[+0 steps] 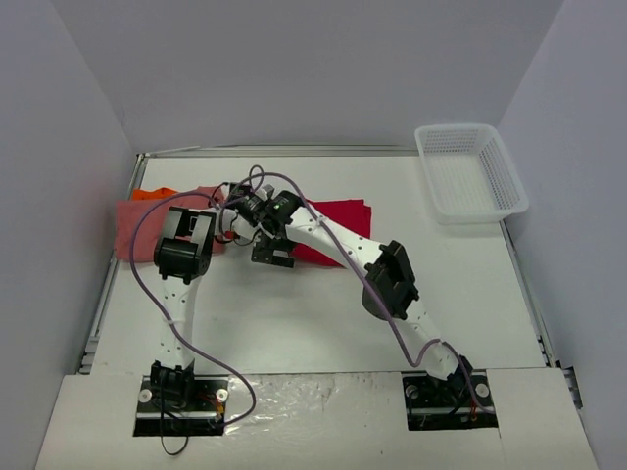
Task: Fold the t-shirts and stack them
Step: Put the neatly folded tshirt into the corner of the board with the left arm
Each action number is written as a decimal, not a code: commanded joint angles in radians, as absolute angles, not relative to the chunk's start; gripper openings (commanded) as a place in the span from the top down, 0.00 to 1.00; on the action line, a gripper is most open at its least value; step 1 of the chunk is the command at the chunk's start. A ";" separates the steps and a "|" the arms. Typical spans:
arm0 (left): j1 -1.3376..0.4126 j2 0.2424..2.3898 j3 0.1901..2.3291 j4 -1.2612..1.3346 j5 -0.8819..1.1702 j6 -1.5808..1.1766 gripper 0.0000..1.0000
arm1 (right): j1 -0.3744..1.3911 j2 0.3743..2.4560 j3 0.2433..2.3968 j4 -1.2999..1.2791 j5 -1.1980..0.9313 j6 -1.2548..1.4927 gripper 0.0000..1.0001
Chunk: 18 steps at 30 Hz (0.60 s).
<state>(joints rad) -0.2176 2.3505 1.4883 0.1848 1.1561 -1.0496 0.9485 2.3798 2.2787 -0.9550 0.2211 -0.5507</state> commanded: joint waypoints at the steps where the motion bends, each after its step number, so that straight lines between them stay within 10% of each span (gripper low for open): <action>1: -0.296 2.313 1.522 0.054 1.152 -0.950 0.98 | 0.909 2.100 2.393 -0.784 0.083 -0.523 0.07; 18: -0.282 2.263 1.600 -0.219 1.075 -0.718 0.98 | 0.353 1.839 2.162 -0.772 -0.307 -0.495 0.05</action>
<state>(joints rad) -0.2905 2.3352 1.5623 -0.1257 1.1145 -0.7925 0.3798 1.8057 2.2322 -0.7639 -0.2111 -0.4988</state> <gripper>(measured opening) 0.081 0.955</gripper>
